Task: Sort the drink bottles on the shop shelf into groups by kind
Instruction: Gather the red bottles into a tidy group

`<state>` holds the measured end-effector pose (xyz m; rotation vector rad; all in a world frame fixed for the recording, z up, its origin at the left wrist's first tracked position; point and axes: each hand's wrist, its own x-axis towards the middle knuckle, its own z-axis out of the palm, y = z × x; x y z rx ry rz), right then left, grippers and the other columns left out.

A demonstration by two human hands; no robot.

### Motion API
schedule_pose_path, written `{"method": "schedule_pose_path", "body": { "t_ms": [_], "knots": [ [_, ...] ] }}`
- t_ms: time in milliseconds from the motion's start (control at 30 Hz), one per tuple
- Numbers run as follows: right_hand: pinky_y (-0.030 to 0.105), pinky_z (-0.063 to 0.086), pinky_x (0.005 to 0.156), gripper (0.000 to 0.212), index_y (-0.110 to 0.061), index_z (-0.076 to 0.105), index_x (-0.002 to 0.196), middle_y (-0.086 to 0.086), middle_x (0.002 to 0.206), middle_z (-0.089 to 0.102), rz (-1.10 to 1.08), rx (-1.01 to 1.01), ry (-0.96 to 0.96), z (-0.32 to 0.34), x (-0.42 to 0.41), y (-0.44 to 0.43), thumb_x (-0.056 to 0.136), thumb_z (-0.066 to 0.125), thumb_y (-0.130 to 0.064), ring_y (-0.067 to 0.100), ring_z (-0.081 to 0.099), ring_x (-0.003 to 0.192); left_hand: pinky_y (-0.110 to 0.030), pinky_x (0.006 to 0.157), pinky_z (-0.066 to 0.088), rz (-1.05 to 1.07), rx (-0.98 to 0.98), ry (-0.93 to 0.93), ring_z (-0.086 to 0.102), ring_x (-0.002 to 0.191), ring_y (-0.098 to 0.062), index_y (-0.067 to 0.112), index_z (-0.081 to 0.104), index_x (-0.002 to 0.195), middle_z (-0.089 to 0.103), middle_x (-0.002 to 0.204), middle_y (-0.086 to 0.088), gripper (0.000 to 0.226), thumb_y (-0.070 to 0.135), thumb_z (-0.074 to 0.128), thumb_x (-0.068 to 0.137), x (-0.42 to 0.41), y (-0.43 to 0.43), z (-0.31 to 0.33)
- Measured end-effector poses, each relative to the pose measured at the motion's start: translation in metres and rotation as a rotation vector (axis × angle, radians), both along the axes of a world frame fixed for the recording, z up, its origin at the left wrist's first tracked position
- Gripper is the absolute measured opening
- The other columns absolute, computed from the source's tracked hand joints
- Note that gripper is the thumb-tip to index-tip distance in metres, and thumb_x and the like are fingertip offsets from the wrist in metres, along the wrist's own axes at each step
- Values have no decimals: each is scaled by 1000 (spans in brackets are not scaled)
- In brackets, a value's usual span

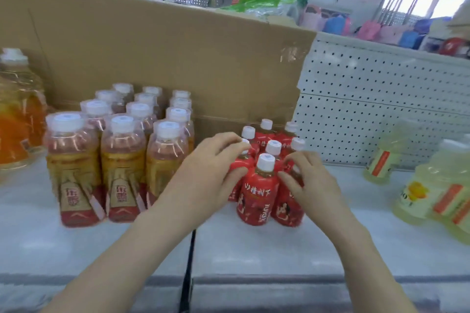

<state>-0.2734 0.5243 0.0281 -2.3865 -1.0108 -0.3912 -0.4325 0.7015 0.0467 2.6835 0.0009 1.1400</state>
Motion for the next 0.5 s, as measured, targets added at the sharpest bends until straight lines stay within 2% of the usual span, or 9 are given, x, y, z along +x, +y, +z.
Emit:
{"method": "schedule_pose_path", "body": {
  "t_ms": [67, 133, 233, 333, 500],
  "knots": [
    [35, 43, 77, 25, -23, 61, 113, -2, 120, 51, 70, 10, -15, -1, 13, -5, 94, 65, -39, 26, 59, 102, -33, 112, 36, 81, -96, 228, 39, 135, -18, 24, 40, 148, 36, 151, 4, 68, 56, 54, 90, 29, -21, -8],
    [40, 48, 82, 25, -20, 61, 109, -1, 115, 50, 122, 1, -18, -1, 31, -10, 92, 66, -39, 25, 57, 101, -34, 116, 30, 188, -125, 362, 27, 140, -18, 30, 24, 153, 25, 156, 10, 85, 69, 52, 83, 50, -33, -19],
    [41, 50, 82, 28, -22, 61, 112, -1, 114, 50, 144, -17, -34, -1, 56, -20, 93, 65, -43, 24, 56, 103, -31, 106, 35, 268, -167, 263, 37, 129, -17, 33, 34, 145, 41, 144, 14, 77, 64, 63, 80, 62, -44, -28],
    [38, 49, 74, 28, -27, 60, 112, -4, 112, 49, 127, -1, -48, 0, 72, -32, 93, 63, -47, 20, 55, 101, -22, 94, 36, 226, -233, 168, 48, 120, -10, 36, 42, 136, 53, 133, 17, 66, 55, 70, 79, 67, -58, -32],
    [37, 47, 72, 18, -27, 60, 108, -5, 104, 48, 175, -2, -35, 3, 83, -49, 100, 51, -41, 20, 55, 92, -21, 98, 41, 153, -276, 194, 49, 120, 1, 41, 40, 137, 52, 131, 24, 66, 56, 70, 80, 84, -86, -32]
  ]
}}
